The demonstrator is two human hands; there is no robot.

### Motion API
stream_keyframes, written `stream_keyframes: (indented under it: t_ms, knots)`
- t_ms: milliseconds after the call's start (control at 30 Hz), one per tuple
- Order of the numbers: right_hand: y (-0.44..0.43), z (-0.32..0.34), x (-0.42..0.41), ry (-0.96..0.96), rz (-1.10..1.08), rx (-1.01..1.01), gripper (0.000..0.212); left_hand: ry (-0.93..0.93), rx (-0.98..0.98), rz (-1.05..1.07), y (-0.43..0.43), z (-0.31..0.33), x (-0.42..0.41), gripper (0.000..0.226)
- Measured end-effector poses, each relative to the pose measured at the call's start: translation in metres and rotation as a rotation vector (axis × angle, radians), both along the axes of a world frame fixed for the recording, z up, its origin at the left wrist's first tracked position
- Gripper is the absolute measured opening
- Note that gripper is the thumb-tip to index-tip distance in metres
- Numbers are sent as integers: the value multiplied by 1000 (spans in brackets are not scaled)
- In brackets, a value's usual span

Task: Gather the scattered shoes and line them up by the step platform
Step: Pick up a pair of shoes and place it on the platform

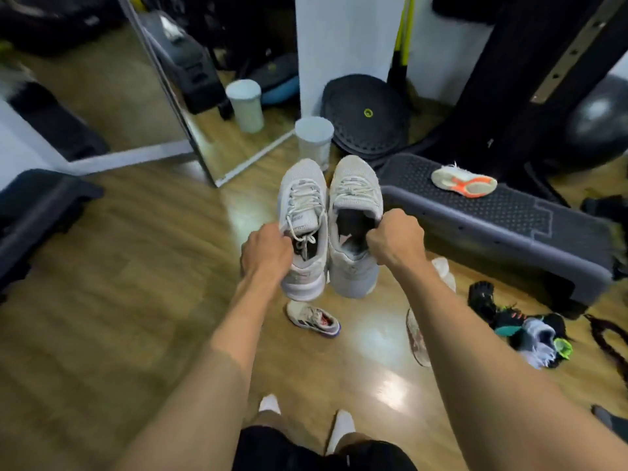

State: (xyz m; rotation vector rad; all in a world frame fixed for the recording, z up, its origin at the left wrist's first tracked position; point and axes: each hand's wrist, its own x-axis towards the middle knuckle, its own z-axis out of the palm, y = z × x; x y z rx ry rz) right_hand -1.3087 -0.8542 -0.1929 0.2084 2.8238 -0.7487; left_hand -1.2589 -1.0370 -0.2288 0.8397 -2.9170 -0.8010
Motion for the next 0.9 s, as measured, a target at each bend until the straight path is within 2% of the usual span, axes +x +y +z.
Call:
stream_keyframes:
  t_ms: [167, 400, 700, 900]
  knots:
    - [-92, 51, 6, 88, 220, -28, 23, 121, 13, 181, -85, 43, 39, 23]
    - [-261, 82, 22, 167, 524, 8, 18, 197, 38, 433, -228, 77, 96, 21]
    - [-503, 67, 66, 108, 719, -89, 18, 152, 52, 642, -431, 94, 175, 21]
    - [-633, 47, 47, 23, 762, -81, 21, 115, 129, 725, -540, 80, 162, 20]
